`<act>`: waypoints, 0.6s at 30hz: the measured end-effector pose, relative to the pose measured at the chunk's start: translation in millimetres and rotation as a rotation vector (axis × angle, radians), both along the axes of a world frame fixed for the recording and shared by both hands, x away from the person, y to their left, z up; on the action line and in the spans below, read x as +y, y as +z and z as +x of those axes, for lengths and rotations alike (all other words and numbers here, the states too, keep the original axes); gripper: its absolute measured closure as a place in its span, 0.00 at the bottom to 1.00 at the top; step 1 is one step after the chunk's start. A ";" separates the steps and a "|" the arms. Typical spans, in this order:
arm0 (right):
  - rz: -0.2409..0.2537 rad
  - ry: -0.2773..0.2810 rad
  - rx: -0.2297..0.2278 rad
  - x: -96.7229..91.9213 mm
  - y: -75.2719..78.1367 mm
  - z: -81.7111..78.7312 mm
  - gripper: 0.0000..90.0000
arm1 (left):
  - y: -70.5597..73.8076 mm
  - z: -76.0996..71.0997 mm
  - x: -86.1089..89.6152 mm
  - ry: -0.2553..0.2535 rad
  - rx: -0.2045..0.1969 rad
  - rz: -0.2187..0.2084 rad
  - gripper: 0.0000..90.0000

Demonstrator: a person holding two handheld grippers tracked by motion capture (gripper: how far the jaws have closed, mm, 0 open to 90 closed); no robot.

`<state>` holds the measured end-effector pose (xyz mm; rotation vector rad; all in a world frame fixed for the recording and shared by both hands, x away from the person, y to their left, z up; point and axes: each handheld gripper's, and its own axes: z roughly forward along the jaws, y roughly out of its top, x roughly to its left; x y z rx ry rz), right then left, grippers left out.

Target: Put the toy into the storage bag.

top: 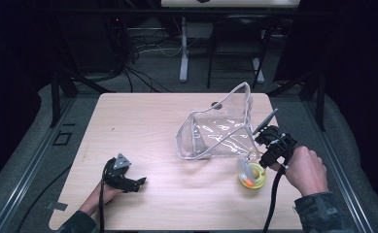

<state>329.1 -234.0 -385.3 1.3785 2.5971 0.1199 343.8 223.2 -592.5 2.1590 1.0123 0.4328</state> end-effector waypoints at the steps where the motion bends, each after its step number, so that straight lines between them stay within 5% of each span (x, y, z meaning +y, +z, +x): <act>1: -0.002 0.003 0.006 0.8 0.0 0.2 0.72 | 0.0 0.0 0.1 0.000 0.000 0.001 0.00; 18: -0.045 0.021 0.020 7.0 1.7 6.3 0.97 | 0.2 0.2 0.4 -0.004 0.002 0.004 0.00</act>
